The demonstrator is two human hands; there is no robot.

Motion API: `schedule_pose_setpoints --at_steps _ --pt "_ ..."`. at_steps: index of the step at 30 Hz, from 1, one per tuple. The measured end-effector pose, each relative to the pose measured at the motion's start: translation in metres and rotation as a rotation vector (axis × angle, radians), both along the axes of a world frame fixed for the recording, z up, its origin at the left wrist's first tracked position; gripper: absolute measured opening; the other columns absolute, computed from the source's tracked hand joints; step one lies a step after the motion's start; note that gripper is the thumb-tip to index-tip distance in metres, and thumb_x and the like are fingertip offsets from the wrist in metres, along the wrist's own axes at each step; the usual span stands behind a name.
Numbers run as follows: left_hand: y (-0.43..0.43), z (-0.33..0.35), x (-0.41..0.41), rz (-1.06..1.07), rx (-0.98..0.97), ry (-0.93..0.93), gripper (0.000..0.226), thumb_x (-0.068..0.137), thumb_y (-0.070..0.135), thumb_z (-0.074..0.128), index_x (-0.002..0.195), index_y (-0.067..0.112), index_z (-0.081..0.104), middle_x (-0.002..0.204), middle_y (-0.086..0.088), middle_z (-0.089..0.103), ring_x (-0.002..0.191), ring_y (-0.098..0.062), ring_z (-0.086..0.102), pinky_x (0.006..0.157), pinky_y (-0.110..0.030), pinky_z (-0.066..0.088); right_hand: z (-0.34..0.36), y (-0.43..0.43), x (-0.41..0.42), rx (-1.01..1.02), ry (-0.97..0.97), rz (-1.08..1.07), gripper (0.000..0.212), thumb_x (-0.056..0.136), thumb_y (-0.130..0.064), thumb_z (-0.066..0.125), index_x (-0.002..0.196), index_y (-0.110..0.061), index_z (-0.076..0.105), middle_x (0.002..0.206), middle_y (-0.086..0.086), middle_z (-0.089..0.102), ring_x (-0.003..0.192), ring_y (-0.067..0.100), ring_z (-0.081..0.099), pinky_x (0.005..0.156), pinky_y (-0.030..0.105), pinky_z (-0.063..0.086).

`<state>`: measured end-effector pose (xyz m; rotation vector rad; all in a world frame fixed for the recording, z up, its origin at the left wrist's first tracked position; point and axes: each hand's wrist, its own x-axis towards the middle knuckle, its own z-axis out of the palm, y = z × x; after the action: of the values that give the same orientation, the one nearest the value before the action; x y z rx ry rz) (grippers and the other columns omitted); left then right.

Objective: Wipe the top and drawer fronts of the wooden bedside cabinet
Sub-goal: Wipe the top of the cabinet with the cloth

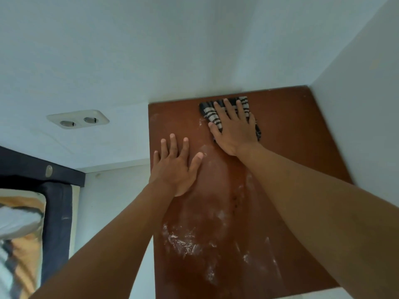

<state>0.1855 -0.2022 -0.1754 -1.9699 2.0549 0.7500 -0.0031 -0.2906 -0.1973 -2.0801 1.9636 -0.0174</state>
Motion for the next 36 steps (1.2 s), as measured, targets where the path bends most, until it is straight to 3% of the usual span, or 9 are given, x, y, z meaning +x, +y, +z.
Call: schedule_pose_setpoints --at_steps 12,21,28,34,36 --pt "0.005 0.018 -0.008 0.053 0.062 -0.086 0.080 0.095 0.074 0.001 0.164 0.032 0.000 0.171 -0.005 -0.012 0.158 -0.032 -0.007 0.125 -0.058 0.001 -0.002 0.114 -0.016 -0.025 -0.023 -0.003 0.068 0.101 -0.063 0.021 0.161 -0.037 0.005 0.171 -0.004 0.001 0.157 0.026 -0.007 0.124 0.058 0.006" --pt "0.093 0.015 -0.010 0.058 0.038 -0.080 0.084 0.093 0.077 0.000 0.164 0.031 0.001 0.172 -0.004 -0.009 0.158 -0.031 -0.005 0.123 -0.060 0.003 0.001 0.215 -0.033 0.007 -0.024 -0.002 0.067 0.102 -0.062 0.022 0.161 -0.038 0.001 0.171 -0.006 -0.003 0.157 0.025 -0.010 0.124 0.057 0.005" --pt "0.158 0.020 -0.009 0.088 0.045 -0.095 0.089 0.090 0.080 -0.002 0.164 0.030 0.004 0.172 -0.004 -0.007 0.158 -0.032 -0.004 0.121 -0.067 0.001 -0.003 0.309 -0.053 -0.024 0.007 0.044 0.066 0.102 -0.058 0.028 0.161 -0.038 0.006 0.171 -0.005 0.003 0.157 0.026 -0.001 0.122 0.059 0.015" --pt "0.201 0.026 -0.010 0.098 0.077 -0.125 0.091 0.090 0.080 -0.002 0.164 0.029 0.006 0.172 -0.004 -0.004 0.158 -0.032 -0.002 0.121 -0.069 0.003 0.001 0.378 -0.067 -0.004 0.018 0.075 0.063 0.099 -0.049 0.027 0.160 -0.033 0.023 0.169 -0.001 0.020 0.155 0.033 0.016 0.115 0.061 0.031" --pt "0.211 0.029 -0.013 0.100 0.073 -0.125 0.089 0.091 0.079 -0.001 0.164 0.029 0.009 0.173 -0.005 -0.002 0.159 -0.032 -0.001 0.120 -0.069 0.002 0.001 0.394 -0.073 -0.009 0.005 0.092 0.059 0.100 -0.042 0.036 0.158 -0.031 0.029 0.167 -0.001 0.027 0.154 0.033 0.021 0.112 0.060 0.036"
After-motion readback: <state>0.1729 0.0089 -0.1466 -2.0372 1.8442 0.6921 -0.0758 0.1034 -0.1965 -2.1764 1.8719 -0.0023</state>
